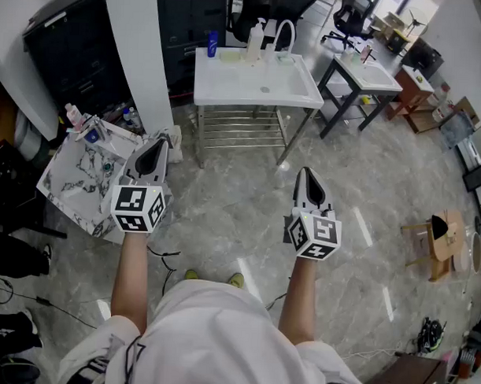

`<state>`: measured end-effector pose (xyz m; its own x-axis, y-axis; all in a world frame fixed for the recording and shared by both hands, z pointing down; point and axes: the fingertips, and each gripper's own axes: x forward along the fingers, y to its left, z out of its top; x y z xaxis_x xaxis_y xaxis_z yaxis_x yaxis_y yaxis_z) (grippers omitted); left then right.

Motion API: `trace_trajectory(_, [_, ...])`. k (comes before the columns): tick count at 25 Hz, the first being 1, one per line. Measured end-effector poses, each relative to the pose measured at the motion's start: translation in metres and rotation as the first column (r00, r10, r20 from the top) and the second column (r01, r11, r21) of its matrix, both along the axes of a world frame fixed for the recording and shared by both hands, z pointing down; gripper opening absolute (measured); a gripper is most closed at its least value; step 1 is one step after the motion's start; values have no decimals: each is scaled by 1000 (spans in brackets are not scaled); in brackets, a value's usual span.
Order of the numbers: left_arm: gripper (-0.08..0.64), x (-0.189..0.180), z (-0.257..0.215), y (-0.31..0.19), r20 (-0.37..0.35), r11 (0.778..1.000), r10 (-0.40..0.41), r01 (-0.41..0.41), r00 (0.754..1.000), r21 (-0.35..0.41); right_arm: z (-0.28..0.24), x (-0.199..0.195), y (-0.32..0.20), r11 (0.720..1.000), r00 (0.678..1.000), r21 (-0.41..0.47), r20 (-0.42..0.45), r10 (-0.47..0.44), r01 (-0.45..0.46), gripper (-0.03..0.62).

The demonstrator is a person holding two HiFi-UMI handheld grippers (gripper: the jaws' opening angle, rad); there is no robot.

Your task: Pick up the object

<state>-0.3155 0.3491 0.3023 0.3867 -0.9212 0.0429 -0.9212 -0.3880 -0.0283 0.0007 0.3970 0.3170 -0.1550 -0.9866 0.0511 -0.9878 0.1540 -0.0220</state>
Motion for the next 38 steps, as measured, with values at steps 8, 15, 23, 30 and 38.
trace_trajectory(8, [20,-8,4,0,5,1000,-4,4,1000,3,3,-12,-4,1000,1000,7,17,-12,12,6])
trace_trajectory(15, [20,-12,6,-1,20,1000,-9,9,1000,5,0,-20,-8,999,999,38,21,-31,30,6])
trace_trajectory(23, [23,-3,8,-3,30,1000,19,-19,999,-4,3,-22,-11,998,999,32,16,-46,46,8])
trace_trajectory(30, [25,10,11,-3,37,999,32,-32,999,-9,10,-4,-8,999,999,27,43,-23,22,8])
trace_trajectory(38, [64,22,9,-2,34,1000,31,-31,999,-5,11,5,-7,999,999,36,39,-26,25,8])
